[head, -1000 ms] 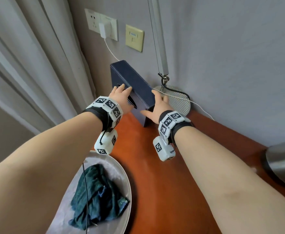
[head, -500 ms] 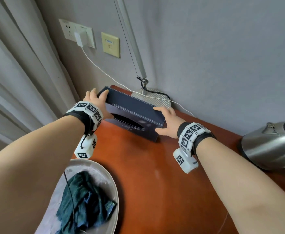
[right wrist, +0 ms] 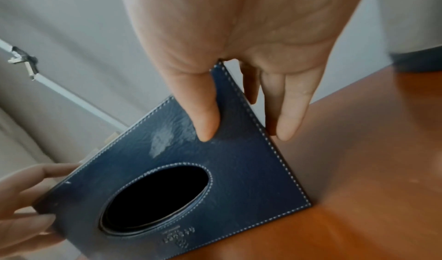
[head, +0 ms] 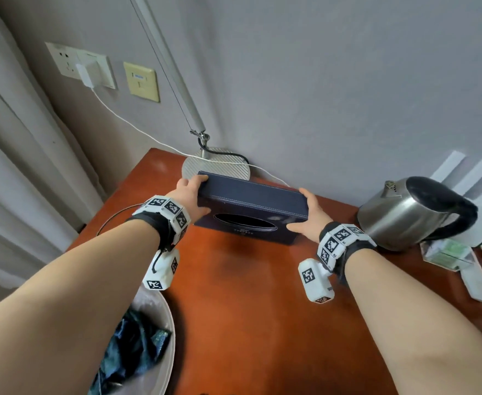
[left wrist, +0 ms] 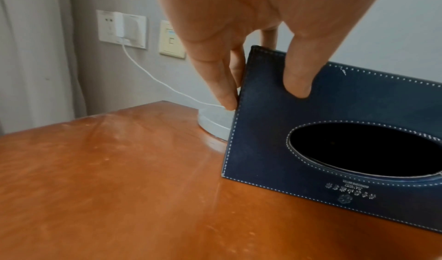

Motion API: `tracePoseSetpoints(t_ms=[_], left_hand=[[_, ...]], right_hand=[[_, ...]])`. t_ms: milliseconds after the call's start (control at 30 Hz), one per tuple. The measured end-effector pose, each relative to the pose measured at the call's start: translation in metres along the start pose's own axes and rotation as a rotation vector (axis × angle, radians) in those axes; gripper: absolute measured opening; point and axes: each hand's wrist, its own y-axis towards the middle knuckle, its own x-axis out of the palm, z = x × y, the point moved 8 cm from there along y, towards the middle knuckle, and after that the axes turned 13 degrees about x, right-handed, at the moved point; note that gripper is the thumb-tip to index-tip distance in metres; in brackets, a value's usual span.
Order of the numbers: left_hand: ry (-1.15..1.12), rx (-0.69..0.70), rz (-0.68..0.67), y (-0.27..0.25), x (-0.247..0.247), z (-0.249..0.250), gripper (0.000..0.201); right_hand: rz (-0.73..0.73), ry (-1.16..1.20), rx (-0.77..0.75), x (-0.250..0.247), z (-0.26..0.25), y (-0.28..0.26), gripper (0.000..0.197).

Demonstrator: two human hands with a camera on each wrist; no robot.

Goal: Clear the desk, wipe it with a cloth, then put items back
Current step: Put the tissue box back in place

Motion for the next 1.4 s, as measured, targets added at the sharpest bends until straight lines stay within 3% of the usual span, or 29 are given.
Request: tracePoseSetpoints(t_ms=[267,433,533,600,700,800,1067,1400], left_hand=[[-0.047,0.175,-0.045,0.023,0.036,0.071,0.072],[-0.251,0.164,-0.061,0.04,0.058,0.09,0.093],[-0.273,0.162,-0.09,0.048,0.068,0.092,0.076],[-0.255,0.152,-0.101,0.052,0.072,0.092,0.062],[-0.319,0.125,-0.076,0.064,0.078,0.089,0.054],[-0.317,0.101,-0.023,0.077,0.078,0.091,0.051],[-0.152,0.054,0.012,0.101,0.075,0.093,0.06],[-0.081,0.023,-0.045,0.11,0.083,0.079,0.069]], right_hand=[[0.046,0.04,0.086,-0.05,0.074,-0.02,0.094],[0.103,0.165,0.195,-0.07,0.118,-0.019,0.102],[0.068,0.295,0.259,-0.064,0.133,-0.012,0.092],[0.064,0.297,0.283,-0.059,0.136,-0.006,0.077],[0.102,0.222,0.339,-0.061,0.139,0.008,0.082],[0.15,0.112,0.354,-0.075,0.129,0.017,0.07],[0.219,-0.117,0.444,-0.09,0.109,0.039,0.067],[0.119,-0.179,0.421,-0.065,0.113,0.06,0.068]])
